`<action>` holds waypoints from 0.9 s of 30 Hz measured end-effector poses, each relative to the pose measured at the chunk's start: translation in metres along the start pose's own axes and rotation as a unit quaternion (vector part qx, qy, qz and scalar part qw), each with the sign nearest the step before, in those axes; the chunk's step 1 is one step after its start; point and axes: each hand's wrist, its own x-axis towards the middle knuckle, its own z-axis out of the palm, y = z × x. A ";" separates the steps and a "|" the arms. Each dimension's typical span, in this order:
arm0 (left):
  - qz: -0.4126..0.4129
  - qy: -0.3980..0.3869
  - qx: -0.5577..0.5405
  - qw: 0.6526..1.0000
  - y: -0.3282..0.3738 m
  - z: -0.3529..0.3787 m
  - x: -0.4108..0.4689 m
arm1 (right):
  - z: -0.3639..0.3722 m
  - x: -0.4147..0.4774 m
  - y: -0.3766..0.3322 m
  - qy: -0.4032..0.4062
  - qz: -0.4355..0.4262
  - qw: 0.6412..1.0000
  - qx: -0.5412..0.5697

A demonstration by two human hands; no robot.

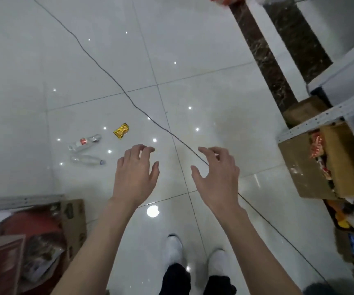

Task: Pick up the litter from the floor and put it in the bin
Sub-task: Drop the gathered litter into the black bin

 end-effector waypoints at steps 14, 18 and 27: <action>-0.212 0.009 -0.019 0.977 -0.177 -0.013 0.100 | 0.128 0.179 -0.148 -0.140 -0.156 0.978 -0.009; -0.261 0.023 -0.026 0.965 -0.217 -0.007 0.135 | 0.170 0.225 -0.167 -0.156 -0.187 0.970 -0.026; -0.322 0.015 -0.014 0.947 -0.335 0.079 0.165 | 0.329 0.269 -0.175 -0.222 -0.240 0.944 -0.055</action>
